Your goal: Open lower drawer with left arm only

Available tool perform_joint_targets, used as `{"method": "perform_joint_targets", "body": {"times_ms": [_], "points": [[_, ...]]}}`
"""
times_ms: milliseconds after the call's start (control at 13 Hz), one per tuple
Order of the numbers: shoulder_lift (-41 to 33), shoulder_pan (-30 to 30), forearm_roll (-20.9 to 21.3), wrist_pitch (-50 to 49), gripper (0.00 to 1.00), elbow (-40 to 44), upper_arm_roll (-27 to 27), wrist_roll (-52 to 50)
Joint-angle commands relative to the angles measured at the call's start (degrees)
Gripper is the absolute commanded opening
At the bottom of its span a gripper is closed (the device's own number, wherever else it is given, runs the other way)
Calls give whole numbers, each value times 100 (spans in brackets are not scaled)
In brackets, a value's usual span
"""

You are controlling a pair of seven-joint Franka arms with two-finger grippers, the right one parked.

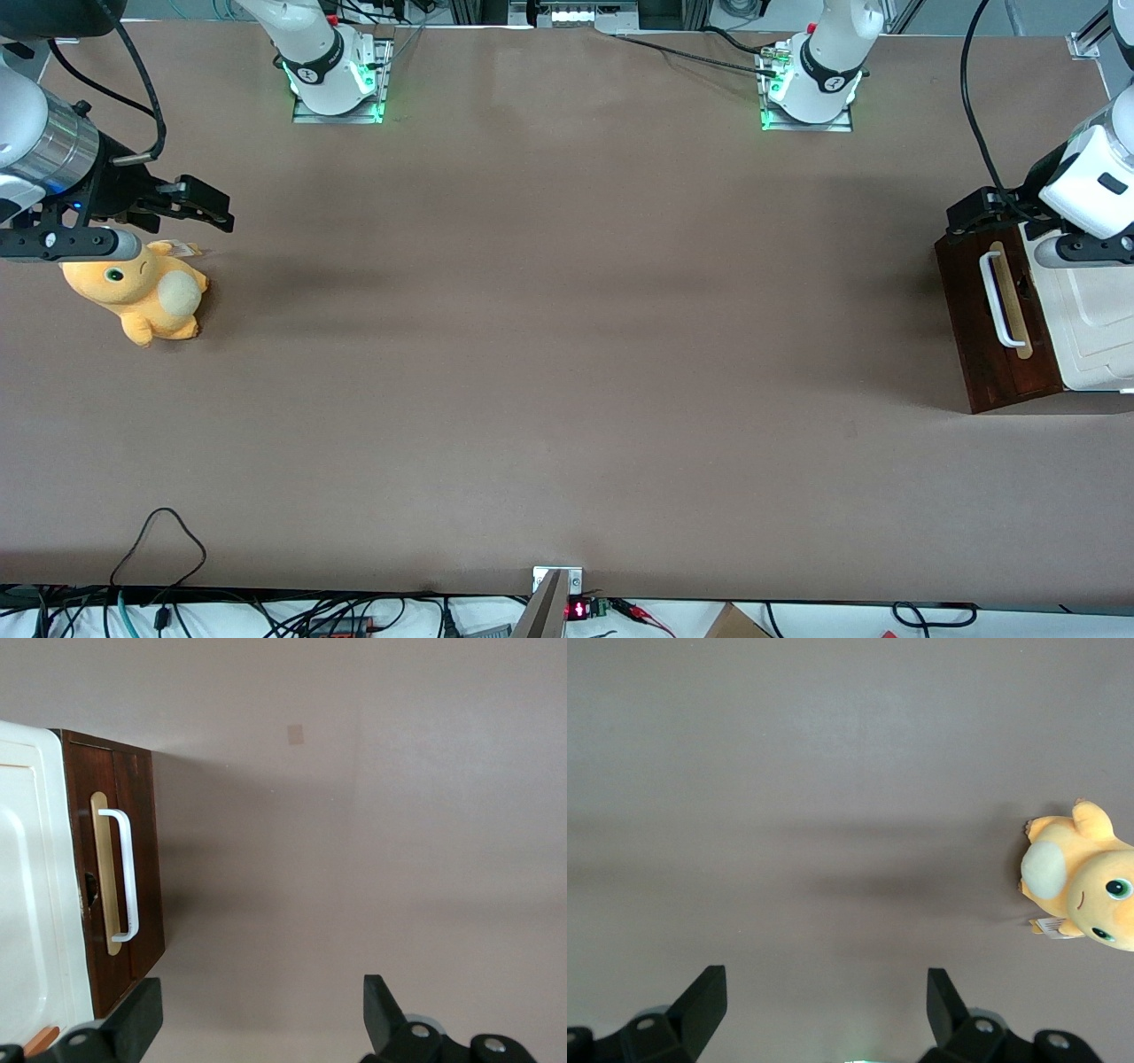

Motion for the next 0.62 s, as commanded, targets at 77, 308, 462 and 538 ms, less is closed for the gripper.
{"method": "perform_joint_targets", "body": {"times_ms": [77,308,462,538], "points": [[80,39,-84,-112,100,84,-1,407],[89,47,-66,-146,100,-4,34,408],[98,39,274,-138,100,-4,26,399],[115,39,555,-138,100,-13,-27,399]]}}
